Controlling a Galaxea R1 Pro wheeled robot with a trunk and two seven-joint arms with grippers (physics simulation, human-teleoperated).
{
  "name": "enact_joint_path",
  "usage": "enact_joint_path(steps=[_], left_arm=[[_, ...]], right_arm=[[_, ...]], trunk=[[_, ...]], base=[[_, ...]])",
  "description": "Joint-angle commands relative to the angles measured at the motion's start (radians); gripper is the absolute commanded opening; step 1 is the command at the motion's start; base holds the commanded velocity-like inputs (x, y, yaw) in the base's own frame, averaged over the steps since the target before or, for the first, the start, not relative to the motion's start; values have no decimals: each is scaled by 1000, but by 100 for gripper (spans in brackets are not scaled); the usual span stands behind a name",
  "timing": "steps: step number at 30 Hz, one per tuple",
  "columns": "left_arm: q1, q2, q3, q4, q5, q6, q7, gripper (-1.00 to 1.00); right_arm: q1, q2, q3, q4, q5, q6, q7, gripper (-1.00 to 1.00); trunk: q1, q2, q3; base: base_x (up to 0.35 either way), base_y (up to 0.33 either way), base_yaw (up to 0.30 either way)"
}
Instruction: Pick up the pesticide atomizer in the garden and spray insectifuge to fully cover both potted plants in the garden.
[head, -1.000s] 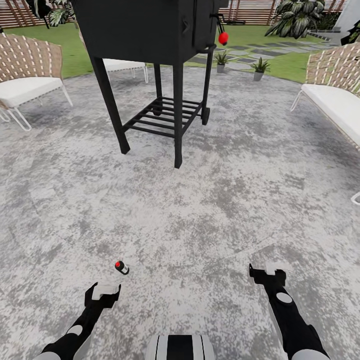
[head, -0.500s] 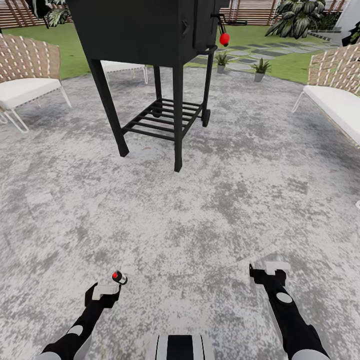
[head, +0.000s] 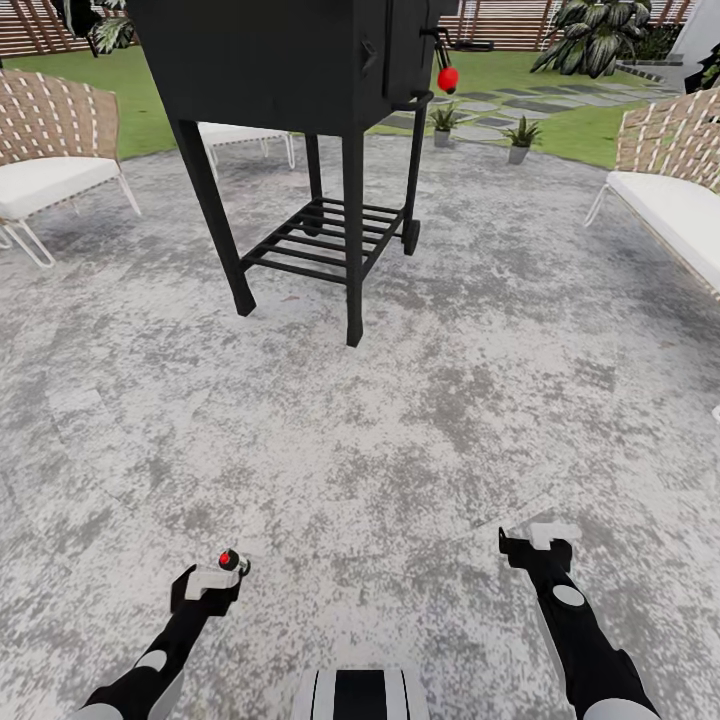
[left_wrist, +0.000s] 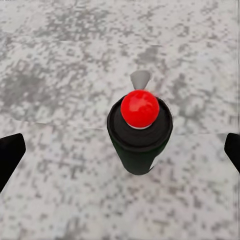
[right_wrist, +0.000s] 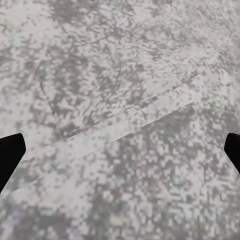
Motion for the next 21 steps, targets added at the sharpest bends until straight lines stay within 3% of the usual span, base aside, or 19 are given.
enact_joint_path(steps=[1, 21], left_arm=[[0, -1, 8, 0, -10, -3, -4, 100], [0, 0, 10, 0, -7, -2, -4, 100]], right_arm=[[0, 0, -2, 0, 9, -1, 0, 100], [0, 0, -2, -2, 9, -1, 0, 100]], trunk=[[0, 0, -1], [5, -3, -47]], base=[[2, -1, 0], [0, 0, 0]])
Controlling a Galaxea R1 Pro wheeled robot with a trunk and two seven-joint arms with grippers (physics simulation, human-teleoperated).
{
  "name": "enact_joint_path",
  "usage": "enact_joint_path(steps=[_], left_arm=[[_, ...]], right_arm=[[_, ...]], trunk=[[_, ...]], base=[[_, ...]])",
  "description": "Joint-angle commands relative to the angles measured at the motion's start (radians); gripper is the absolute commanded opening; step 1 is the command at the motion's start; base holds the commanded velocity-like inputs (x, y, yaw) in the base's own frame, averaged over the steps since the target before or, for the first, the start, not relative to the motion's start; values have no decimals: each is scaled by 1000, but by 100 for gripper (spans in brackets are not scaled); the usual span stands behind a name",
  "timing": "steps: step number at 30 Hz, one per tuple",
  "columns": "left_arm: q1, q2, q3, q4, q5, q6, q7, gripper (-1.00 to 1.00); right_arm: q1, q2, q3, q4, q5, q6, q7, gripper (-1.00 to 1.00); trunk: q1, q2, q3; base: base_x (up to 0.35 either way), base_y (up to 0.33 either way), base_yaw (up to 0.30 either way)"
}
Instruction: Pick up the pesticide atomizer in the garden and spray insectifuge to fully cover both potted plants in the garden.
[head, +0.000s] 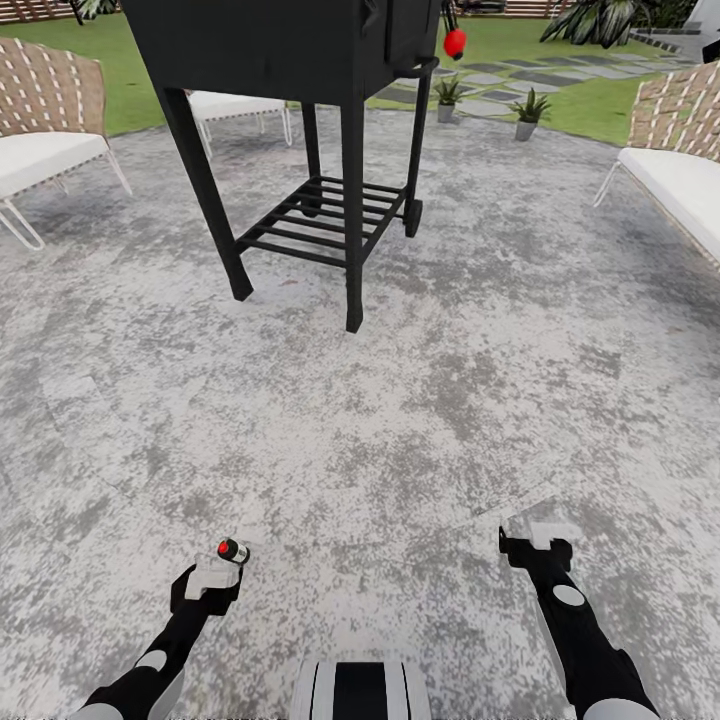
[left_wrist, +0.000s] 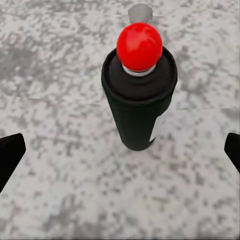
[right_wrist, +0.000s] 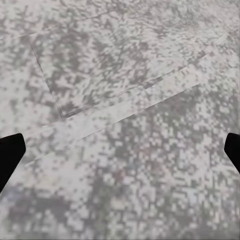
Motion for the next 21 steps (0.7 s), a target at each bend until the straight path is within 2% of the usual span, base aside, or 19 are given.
enact_joint_path(steps=[1, 4, 13, 21], left_arm=[[-1, 0, 8, 1, -9, -3, -4, 100], [-1, -1, 8, 1, -9, -3, -4, 100], [-1, 0, 8, 4, -11, -4, -4, 100], [-1, 0, 7, 5, -15, -4, -4, 100]], right_arm=[[0, 0, -2, 0, 9, -1, 0, 100], [0, 0, -1, 0, 9, -1, 0, 100], [0, 2, 1, -1, 9, 3, -2, 100], [0, 2, 1, 0, 9, 1, -1, 100]], trunk=[[0, 0, -5], [2, -1, -16], [2, -1, -16], [2, -1, -16]], base=[[0, 0, 0], [0, 0, 0], [3, 0, 0], [101, 0, 0]])
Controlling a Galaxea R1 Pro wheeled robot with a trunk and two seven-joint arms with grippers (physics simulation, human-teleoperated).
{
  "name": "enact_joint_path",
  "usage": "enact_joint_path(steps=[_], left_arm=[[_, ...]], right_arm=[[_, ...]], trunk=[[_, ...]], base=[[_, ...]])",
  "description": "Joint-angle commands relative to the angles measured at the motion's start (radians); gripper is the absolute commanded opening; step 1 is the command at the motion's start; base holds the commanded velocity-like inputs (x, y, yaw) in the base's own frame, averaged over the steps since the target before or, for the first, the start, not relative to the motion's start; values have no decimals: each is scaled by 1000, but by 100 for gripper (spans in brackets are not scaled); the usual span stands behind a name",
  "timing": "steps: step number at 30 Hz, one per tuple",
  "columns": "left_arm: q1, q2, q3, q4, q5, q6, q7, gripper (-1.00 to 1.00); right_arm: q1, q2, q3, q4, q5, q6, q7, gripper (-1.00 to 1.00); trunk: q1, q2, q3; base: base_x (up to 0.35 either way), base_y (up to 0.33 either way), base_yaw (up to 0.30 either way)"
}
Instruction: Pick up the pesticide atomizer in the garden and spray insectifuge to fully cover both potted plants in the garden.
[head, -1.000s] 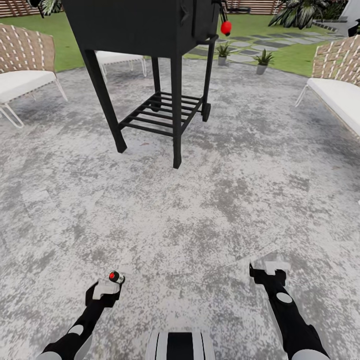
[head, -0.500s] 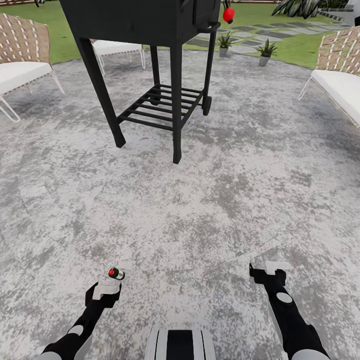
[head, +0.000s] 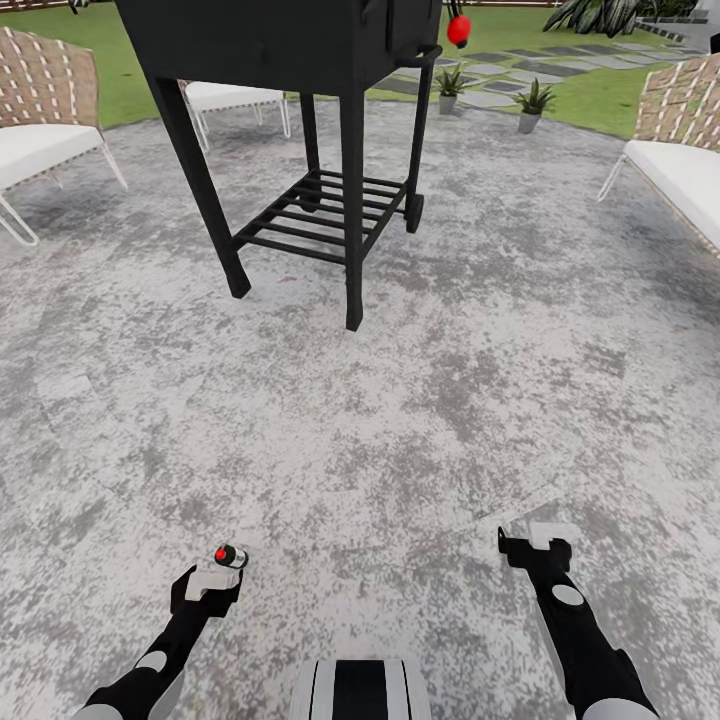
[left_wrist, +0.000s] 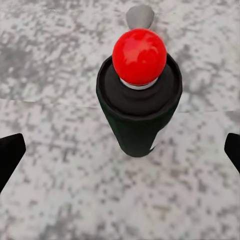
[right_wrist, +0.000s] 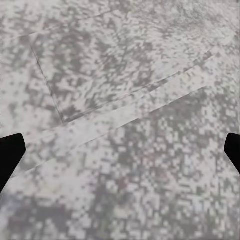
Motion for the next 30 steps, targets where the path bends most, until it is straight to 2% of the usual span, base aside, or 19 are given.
enact_joint_path(steps=[1, 30], left_arm=[[0, 0, 8, 1, -10, -3, -3, 100], [0, 1, 9, 0, -4, -5, -3, 100]], right_arm=[[0, 0, -2, 0, 9, 0, 0, 100], [0, 0, -2, 2, 10, 0, 0, 100]], trunk=[[0, 0, -1], [0, 0, -1]], base=[[17, 0, 0], [30, -12, 0]])
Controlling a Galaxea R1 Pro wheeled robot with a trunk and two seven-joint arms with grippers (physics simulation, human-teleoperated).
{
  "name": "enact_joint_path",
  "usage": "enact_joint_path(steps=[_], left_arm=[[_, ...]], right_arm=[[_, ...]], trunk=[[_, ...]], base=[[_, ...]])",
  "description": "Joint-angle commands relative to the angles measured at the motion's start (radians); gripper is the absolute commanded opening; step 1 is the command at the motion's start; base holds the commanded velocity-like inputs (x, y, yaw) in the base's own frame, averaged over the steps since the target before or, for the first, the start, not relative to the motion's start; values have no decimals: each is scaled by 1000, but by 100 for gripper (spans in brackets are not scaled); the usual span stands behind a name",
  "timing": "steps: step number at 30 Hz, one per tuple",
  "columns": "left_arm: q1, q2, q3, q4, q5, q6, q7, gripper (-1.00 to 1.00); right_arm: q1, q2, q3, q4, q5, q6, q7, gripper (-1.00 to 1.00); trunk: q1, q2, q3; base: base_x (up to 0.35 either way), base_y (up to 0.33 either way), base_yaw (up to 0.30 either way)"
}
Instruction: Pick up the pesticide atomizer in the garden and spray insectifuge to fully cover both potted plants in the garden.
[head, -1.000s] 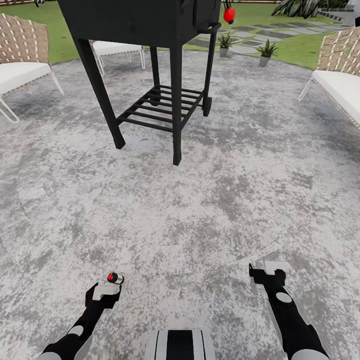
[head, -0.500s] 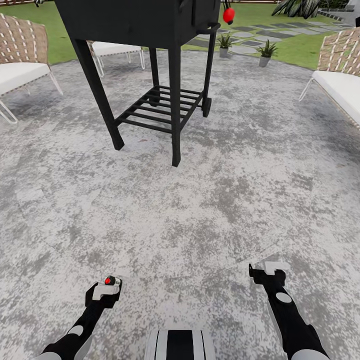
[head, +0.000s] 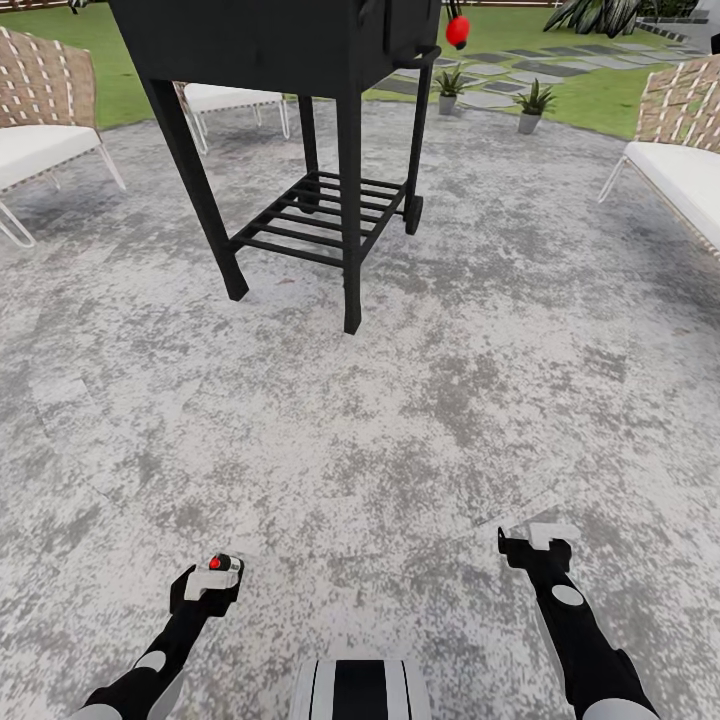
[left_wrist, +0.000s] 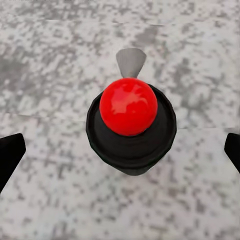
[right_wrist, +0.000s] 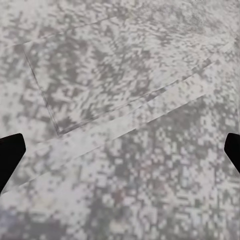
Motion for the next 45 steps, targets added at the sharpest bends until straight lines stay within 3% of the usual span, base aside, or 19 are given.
enact_joint_path(steps=[1, 17, 18, 43, 45], left_arm=[[0, 0, 8, 1, -9, -3, -4, 100], [0, -3, 8, 1, -9, 0, -4, 100], [0, -3, 8, 1, -9, 0, -4, -100], [0, 1, 8, -4, -6, -7, -4, -100], [0, 1, 9, -5, -6, -5, -4, -100]], right_arm=[[0, 0, -2, 0, 9, -1, 0, 100], [0, 0, -2, 0, 9, -1, 0, 100], [0, 0, -2, 0, 9, -1, 0, 100], [0, 0, -2, 0, 9, -1, 0, 100], [0, 0, -2, 0, 8, -2, 0, 100]], trunk=[[0, 0, -1], [0, 0, -1], [0, 0, -1], [0, 0, -1], [-1, 0, 7]], base=[[11, 0, 0], [20, 0, 0], [0, 0, 0], [0, 0, 0], [0, 0, 0]])
